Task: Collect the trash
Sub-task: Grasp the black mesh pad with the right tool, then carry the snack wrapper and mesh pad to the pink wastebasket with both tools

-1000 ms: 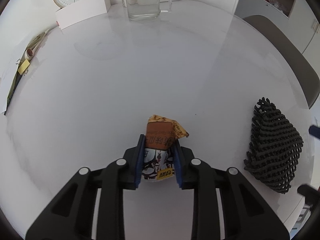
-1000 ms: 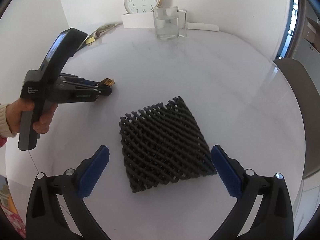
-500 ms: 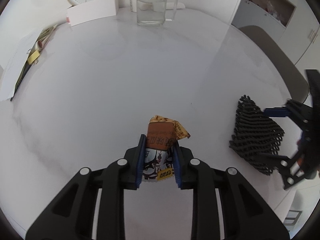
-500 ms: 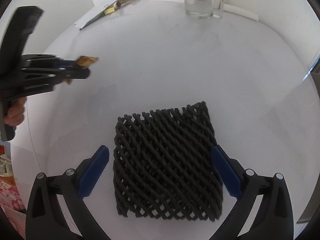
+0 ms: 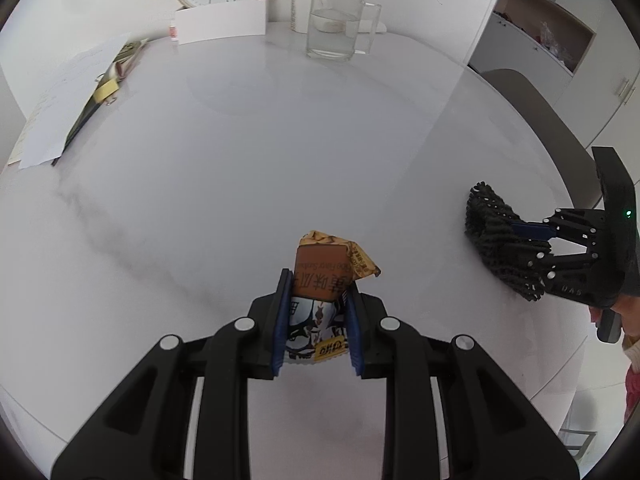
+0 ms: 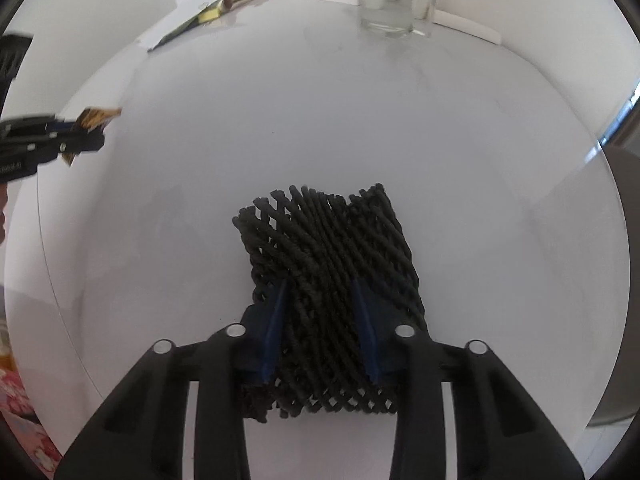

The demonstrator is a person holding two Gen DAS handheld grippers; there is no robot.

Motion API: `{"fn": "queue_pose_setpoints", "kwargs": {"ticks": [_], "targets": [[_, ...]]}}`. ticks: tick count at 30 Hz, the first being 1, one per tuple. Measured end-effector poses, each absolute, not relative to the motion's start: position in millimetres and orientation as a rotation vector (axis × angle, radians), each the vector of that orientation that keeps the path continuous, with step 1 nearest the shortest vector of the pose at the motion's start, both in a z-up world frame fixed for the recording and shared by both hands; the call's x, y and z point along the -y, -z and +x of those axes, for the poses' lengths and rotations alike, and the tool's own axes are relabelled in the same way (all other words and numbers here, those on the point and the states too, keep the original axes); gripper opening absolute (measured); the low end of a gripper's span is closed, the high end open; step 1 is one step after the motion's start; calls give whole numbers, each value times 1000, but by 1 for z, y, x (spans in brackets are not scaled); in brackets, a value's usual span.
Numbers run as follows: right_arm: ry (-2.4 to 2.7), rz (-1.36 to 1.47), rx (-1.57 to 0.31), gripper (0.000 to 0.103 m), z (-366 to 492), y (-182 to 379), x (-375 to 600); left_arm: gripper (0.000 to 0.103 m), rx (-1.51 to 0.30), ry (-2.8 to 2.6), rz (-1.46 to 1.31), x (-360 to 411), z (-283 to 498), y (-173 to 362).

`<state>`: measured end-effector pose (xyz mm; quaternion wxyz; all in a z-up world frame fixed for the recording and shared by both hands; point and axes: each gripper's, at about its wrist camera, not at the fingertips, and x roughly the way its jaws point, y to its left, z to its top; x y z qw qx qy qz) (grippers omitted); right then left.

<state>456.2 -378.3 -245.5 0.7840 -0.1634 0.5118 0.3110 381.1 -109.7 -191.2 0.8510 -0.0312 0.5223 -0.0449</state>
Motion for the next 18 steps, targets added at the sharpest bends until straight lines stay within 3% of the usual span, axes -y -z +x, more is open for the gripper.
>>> {"fn": "queue_pose_setpoints", "kwargs": {"ticks": [10, 18], "targets": [[-718, -287, -1076, 15, 430, 231, 370, 24, -1079, 111, -78, 104, 360, 178], [-737, -151, -961, 15, 358, 173, 356, 24, -1058, 144, -91, 85, 302, 139]]}}
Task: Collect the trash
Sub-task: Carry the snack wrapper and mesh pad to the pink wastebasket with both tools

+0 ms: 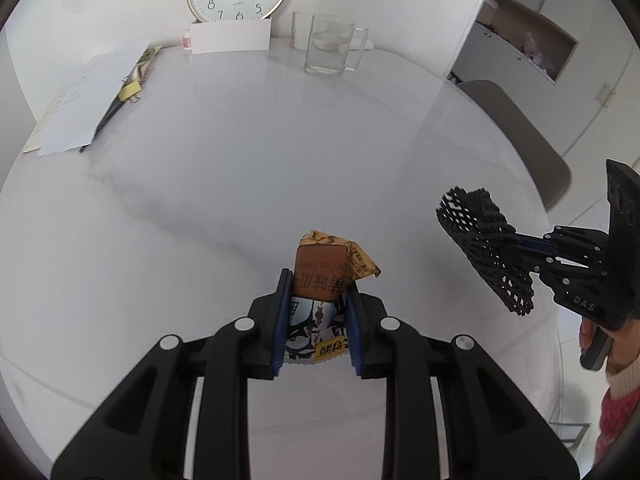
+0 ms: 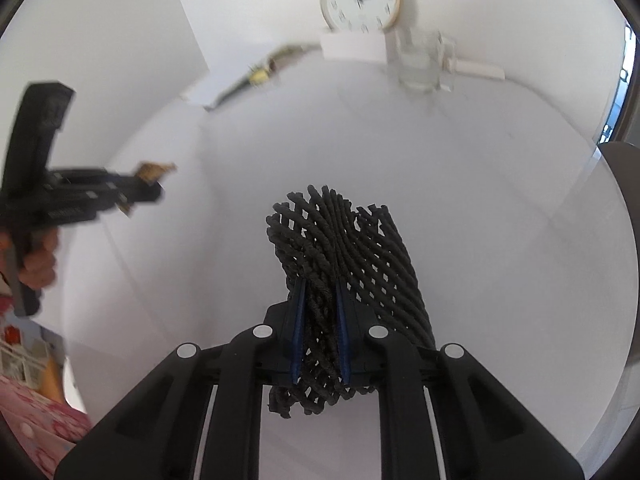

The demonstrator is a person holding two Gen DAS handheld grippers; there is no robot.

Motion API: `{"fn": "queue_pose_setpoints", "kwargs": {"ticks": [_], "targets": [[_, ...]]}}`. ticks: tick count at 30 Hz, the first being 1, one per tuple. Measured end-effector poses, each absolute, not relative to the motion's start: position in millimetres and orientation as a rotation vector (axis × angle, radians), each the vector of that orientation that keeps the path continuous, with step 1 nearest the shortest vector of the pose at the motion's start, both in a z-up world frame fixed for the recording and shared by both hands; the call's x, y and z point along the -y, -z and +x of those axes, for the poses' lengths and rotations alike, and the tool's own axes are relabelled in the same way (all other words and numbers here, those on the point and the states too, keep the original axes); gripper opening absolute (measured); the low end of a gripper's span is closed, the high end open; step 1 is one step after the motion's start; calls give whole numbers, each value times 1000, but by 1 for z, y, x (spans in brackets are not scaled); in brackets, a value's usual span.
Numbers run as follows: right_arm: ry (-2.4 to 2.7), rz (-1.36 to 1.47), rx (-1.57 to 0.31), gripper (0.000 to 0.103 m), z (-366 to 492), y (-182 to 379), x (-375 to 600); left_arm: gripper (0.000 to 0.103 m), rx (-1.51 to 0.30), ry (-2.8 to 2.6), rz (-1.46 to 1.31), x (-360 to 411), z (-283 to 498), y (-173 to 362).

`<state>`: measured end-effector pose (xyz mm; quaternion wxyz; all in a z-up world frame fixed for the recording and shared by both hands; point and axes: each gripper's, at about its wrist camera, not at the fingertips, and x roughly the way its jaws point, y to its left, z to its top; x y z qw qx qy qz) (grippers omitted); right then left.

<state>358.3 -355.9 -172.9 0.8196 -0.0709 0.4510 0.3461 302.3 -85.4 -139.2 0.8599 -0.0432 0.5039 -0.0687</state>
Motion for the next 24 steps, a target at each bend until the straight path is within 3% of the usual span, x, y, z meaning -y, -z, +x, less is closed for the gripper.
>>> {"fn": "queue_pose_setpoints", "kwargs": {"ticks": [12, 24], "targets": [[-714, 97, -882, 17, 151, 118, 273, 24, -1155, 193, -39, 11, 114, 104], [-696, 177, -984, 17, -15, 131, 179, 24, -1206, 333, 113, -67, -50, 128]]}}
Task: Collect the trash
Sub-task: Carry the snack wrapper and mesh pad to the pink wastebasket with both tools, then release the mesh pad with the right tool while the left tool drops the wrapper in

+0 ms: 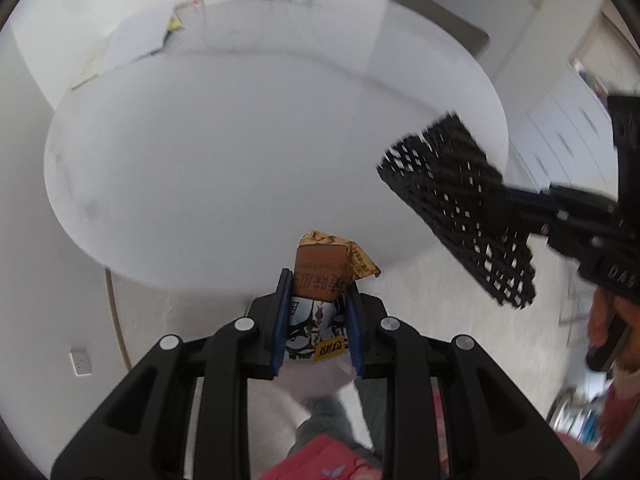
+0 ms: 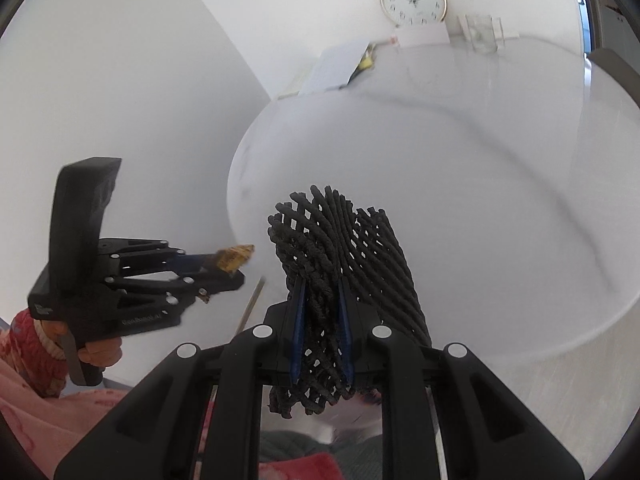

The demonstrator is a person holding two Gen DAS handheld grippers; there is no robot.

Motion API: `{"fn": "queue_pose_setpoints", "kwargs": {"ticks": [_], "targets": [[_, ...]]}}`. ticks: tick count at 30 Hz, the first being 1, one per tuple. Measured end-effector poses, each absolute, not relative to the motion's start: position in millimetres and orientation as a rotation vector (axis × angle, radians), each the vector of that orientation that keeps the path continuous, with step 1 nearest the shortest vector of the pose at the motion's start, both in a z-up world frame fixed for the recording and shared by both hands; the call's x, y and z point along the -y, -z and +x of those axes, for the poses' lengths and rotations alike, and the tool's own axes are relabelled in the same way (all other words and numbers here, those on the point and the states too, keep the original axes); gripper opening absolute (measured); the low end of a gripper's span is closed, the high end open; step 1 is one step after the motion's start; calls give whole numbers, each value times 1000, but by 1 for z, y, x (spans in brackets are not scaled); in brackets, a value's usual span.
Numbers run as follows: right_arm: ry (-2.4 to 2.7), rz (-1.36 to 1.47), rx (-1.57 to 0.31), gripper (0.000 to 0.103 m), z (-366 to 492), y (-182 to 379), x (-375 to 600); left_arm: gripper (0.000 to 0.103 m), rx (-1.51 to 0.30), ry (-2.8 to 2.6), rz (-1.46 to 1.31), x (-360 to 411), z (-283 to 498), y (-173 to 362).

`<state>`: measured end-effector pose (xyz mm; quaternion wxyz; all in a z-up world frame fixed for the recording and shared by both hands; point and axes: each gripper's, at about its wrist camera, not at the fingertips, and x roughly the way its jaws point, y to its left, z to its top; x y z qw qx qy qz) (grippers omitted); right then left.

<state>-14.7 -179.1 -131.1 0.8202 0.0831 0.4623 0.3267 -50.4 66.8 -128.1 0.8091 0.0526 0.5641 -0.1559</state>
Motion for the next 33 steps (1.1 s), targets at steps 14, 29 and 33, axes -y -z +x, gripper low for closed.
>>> {"fn": "queue_pose_setpoints", "kwargs": {"ticks": [14, 29, 33], "targets": [[-686, 1, -1114, 17, -82, 205, 112, 24, -1281, 374, 95, -106, -108, 177], [-781, -201, -1166, 52, -78, 298, 56, 24, -1306, 244, 7, -145, -115, 188], [-763, -244, -1186, 97, -76, 322, 46, 24, -1308, 227, 12, -136, -112, 191]]}}
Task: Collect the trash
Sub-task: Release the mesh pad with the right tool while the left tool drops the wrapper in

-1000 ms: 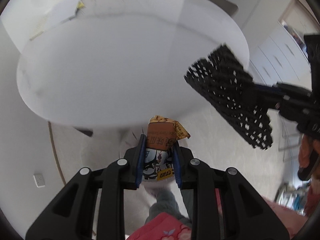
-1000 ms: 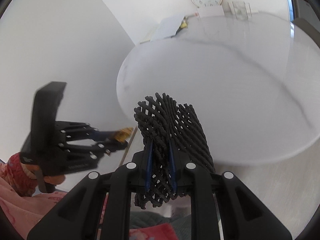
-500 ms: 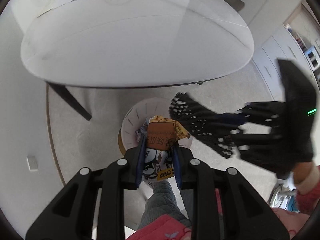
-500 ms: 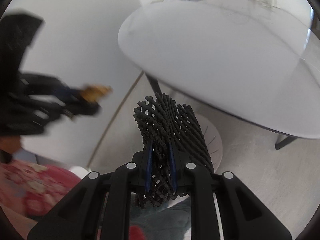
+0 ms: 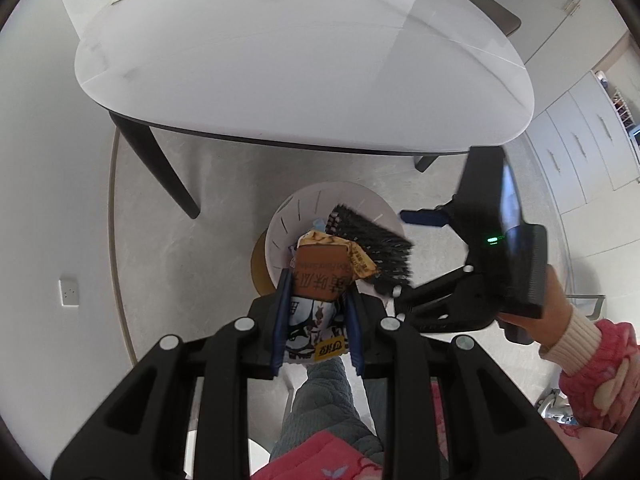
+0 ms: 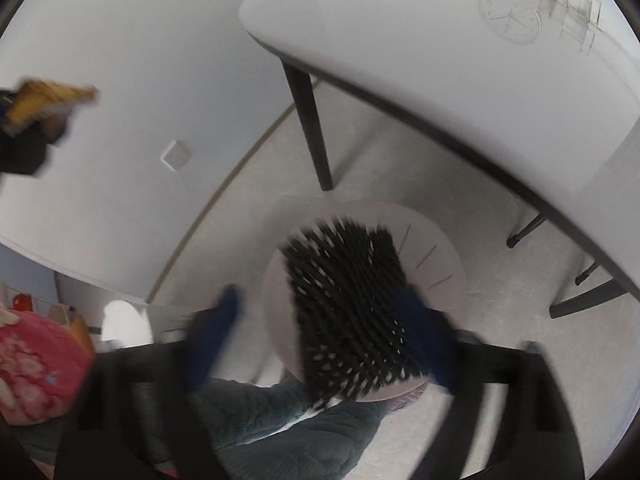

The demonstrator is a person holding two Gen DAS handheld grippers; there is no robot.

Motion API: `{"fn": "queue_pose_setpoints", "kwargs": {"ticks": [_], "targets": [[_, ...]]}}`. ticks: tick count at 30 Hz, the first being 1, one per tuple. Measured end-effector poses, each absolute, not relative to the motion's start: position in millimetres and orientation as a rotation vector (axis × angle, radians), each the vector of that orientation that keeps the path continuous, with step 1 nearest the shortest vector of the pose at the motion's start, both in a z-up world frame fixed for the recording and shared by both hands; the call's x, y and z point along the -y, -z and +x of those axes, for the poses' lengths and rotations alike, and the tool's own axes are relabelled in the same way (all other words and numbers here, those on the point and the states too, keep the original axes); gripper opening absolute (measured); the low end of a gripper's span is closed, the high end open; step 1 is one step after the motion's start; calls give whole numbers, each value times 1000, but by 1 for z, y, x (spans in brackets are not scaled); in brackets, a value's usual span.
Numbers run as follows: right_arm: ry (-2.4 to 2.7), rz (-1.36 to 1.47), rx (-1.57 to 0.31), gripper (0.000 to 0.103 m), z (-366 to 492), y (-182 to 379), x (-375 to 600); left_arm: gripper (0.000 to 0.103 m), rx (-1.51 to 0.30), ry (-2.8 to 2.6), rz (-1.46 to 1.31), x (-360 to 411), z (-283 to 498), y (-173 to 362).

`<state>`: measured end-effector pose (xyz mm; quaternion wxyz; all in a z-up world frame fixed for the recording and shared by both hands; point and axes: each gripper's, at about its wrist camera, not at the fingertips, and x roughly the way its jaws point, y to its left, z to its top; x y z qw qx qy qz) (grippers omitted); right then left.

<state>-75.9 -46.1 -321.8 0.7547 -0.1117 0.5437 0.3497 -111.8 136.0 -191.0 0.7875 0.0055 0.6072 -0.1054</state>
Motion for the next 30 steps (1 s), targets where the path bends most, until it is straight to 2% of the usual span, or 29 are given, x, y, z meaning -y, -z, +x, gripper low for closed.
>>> {"fn": "queue_pose_setpoints", "kwargs": {"ticks": [1, 4, 13, 23, 30], "targets": [[-754, -256, -1194, 100, -76, 328, 47, 24, -1311, 225, 13, -135, -112, 192], [-750, -261, -1225, 100, -75, 334, 46, 24, -1313, 218, 17, -133, -112, 192], [-713, -242, -1183, 101, -83, 303, 61, 24, -1309, 220, 2, -133, -114, 192], [-624, -222, -1094, 101, -99, 242, 99, 25, -1317, 319, 59, -111, -110, 204], [-564, -225, -1041, 101, -117, 195, 132, 25, -1360, 402, 144, -86, -99, 242]]}}
